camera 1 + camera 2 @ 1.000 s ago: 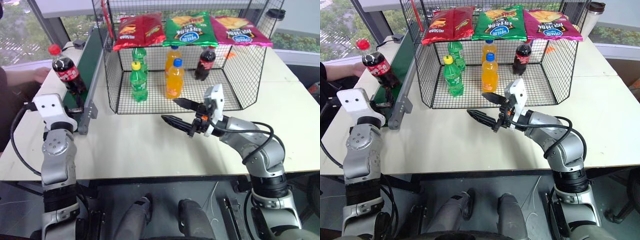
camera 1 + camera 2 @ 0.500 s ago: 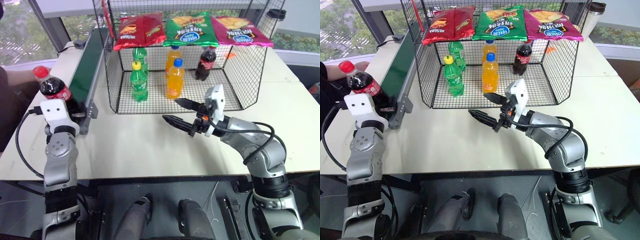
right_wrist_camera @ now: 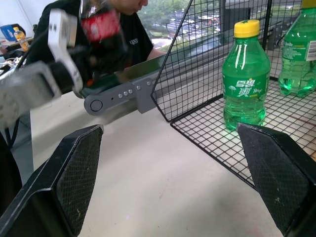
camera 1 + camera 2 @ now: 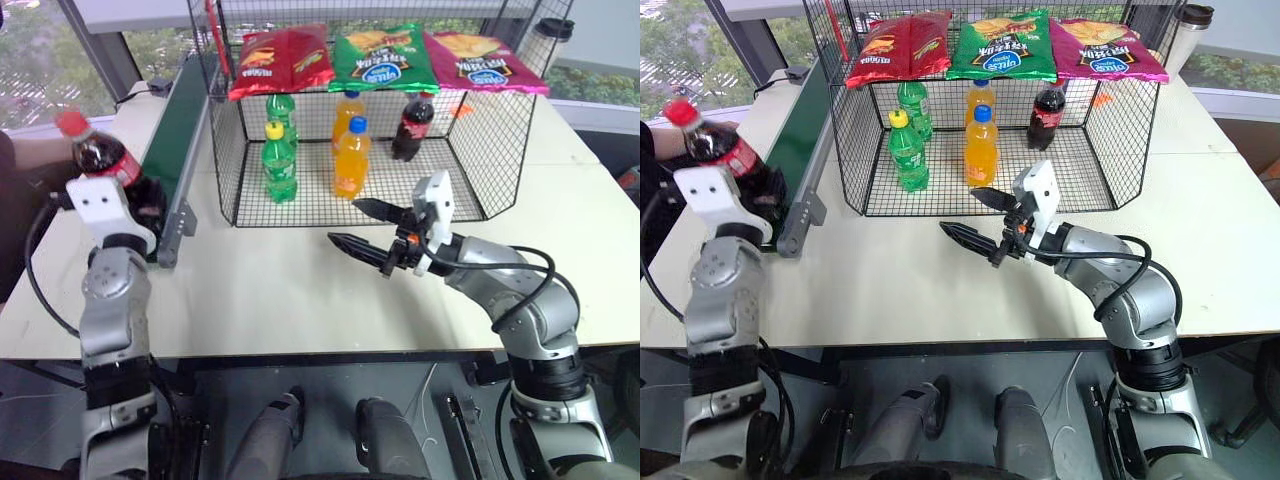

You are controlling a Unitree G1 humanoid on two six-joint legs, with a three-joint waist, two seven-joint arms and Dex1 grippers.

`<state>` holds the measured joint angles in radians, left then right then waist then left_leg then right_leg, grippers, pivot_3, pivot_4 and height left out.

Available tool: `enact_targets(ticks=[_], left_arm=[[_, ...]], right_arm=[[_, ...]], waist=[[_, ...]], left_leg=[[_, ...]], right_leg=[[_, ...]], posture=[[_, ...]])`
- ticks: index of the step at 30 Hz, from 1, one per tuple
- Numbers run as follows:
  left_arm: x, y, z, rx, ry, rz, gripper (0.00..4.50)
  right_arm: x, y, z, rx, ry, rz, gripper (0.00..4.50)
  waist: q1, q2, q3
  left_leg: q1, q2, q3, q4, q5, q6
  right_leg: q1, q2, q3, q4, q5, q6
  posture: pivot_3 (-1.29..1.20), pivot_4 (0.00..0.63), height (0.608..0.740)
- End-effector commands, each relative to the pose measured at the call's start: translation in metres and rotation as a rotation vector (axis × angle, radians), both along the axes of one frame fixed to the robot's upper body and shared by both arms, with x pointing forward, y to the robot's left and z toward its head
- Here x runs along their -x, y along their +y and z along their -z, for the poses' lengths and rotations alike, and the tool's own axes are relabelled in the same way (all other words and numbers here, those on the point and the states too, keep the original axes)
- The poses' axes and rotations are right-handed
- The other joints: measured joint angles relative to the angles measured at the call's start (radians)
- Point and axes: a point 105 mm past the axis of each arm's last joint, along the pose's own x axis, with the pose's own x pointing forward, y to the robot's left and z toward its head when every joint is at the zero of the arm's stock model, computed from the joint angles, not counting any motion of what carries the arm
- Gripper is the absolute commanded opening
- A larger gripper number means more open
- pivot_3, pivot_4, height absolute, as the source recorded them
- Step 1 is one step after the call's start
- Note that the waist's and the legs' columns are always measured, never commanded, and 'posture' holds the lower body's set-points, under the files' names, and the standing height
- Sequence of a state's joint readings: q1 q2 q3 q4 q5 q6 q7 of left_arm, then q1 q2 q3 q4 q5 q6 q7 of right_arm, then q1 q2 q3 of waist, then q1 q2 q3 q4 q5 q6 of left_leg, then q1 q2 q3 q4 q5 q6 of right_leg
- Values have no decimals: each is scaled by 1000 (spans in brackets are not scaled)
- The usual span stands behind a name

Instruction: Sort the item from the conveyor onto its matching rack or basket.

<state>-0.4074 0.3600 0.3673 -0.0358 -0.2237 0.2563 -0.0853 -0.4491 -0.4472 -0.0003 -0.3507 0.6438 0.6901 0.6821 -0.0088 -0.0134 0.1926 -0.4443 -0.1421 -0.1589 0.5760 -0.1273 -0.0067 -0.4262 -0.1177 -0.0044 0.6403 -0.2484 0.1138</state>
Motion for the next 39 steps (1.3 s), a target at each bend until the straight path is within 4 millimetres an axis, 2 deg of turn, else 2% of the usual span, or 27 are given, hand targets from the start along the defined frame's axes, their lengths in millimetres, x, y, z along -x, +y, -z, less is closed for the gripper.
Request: enact_targets(ticks=[1, 4, 6, 9, 14, 17, 27, 39], left_arm=[[-4, -37, -22, -101, -40, 243, 2999], [-2, -75, -14, -179, 2, 470, 2999], [1, -92, -9, -211, 16, 567, 2999], [9, -131, 2, -257, 41, 775, 2999], [17, -178, 12, -326, 61, 1014, 2999], [21, -204, 9, -353, 31, 1123, 2999], [34, -242, 20, -413, 11, 1274, 2999], [39, -254, 26, -450, 2, 1309, 2999]], right_arm=[[5, -1, -27, -25, -90, -6, 4500], [4, -1, -34, -30, -107, 2, 4500], [4, 0, -37, -33, -111, 3, 4500], [5, 2, -43, -37, -124, 2, 4500], [4, 2, -46, -37, -132, 4, 4500], [4, 2, -49, -32, -138, 8, 4500], [-1, 1, -55, -44, -155, 44, 4500], [-6, 2, -58, -47, -160, 61, 4500]], waist=[[0, 0, 0], [-1, 0, 0], [-2, 0, 0], [11, 0, 0], [23, 0, 0], [18, 0, 0], [-3, 1, 0], [-2, 1, 0]], left_leg=[[0, 0, 0, 0, 0, 0], [0, 0, 1, 0, 0, 0], [0, 0, 1, 0, 0, 0], [0, 0, -1, -1, 0, 0], [-1, 0, -1, 0, 0, 0], [-2, 0, 1, 0, 0, 1], [-3, 1, 1, -1, 1, 4], [-3, 1, 1, -1, 1, 5]], right_leg=[[0, 0, 0, -1, 1, -1], [0, 1, 0, -2, 1, -2], [0, 1, 0, -2, 1, -2], [0, 0, 0, -2, 1, -2], [4, 0, -1, -7, 0, -4], [3, 0, -1, -8, 2, -3], [1, 0, -1, -8, 4, 1], [2, 0, -1, -8, 4, 1]], posture=[[0, 150, 738], [0, 150, 738], [0, 150, 738], [0, 150, 738], [0, 150, 738], [0, 150, 738], [0, 150, 738], [0, 150, 738]])
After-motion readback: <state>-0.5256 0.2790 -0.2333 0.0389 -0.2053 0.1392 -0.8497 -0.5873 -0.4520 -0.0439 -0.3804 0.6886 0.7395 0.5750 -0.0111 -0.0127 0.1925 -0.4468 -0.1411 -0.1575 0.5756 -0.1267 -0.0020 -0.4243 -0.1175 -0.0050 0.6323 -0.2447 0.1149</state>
